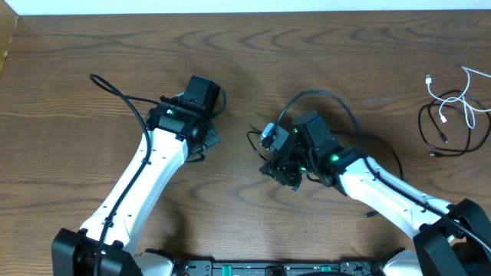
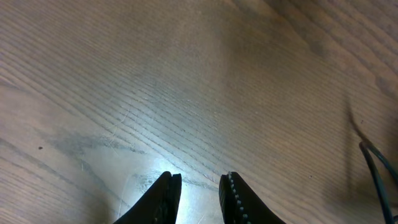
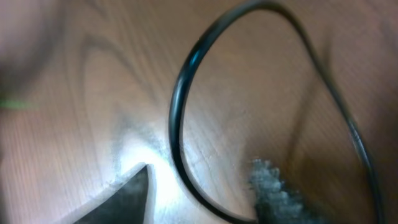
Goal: Untangle cables
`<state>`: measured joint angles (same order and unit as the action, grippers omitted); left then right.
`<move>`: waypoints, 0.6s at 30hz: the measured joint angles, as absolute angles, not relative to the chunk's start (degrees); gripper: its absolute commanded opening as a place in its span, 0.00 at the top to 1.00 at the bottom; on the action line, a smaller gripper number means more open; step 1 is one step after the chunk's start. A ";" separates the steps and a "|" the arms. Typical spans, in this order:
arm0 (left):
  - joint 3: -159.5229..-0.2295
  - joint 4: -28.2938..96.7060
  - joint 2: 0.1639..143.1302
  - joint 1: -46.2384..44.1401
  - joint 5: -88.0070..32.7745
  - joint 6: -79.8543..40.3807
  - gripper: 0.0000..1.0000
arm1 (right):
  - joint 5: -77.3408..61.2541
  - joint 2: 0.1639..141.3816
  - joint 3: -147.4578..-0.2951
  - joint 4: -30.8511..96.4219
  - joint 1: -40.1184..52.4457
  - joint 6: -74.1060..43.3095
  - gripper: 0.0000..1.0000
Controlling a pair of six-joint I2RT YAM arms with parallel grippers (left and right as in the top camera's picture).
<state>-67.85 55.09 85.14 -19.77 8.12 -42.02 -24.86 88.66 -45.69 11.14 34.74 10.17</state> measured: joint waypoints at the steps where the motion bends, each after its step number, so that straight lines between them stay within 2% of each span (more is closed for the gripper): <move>1: -67.85 55.09 85.14 -19.77 8.12 -42.02 0.73 | -22.81 88.82 -45.69 10.57 35.24 10.31 0.96; 2: -67.85 55.09 85.12 -19.77 8.12 -42.02 0.73 | -20.64 89.10 -45.69 9.85 35.51 9.61 0.99; 7: -67.85 55.16 85.12 -19.77 8.10 -42.02 0.73 | -9.67 90.89 -45.69 6.74 35.48 3.99 0.99; 12: -67.85 56.23 85.14 -19.77 8.10 -42.02 0.73 | 7.92 91.37 -45.69 6.57 34.89 -4.49 0.99; 16: -67.85 56.62 85.12 -19.77 8.12 -42.02 0.73 | 20.29 89.69 -45.80 6.61 30.85 -7.66 0.99; 18: -67.85 56.62 85.12 -19.77 8.10 -42.02 0.73 | 26.57 86.74 -47.24 6.94 25.91 -7.42 0.99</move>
